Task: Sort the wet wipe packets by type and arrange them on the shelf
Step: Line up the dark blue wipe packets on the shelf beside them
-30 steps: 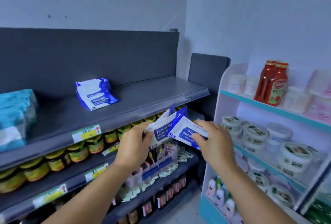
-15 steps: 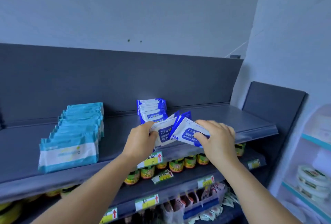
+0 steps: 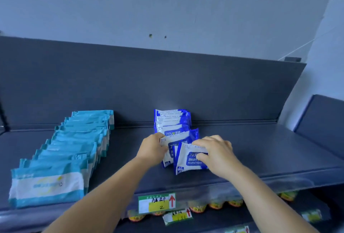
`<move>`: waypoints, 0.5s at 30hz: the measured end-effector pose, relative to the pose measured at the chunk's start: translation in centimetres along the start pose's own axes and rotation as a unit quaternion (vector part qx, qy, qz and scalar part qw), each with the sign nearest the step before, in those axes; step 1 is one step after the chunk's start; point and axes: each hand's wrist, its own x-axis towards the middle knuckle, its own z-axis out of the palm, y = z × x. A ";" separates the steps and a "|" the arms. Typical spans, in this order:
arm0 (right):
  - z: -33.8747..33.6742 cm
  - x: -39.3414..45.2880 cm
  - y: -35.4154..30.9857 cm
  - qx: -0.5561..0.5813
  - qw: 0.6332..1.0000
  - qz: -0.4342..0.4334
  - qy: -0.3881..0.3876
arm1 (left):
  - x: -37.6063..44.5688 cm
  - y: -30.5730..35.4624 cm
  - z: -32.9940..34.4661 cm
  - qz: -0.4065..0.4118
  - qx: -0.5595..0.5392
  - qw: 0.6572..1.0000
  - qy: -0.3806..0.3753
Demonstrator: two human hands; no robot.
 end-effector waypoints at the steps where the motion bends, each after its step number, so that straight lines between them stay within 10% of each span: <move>1: 0.4 0.9 0.2 0.001 1.000 -0.012 -0.013 | 0.8 -0.1 0.0 -0.001 0.007 1.000 -0.002; 10: 3.0 6.4 -0.1 0.036 0.995 -0.089 -0.027 | 3.2 -1.5 -0.9 -0.015 -0.073 0.997 -0.031; 15: 3.9 5.6 0.3 0.071 0.997 0.037 0.022 | 1.5 -1.8 0.8 -0.003 -0.176 0.981 -0.079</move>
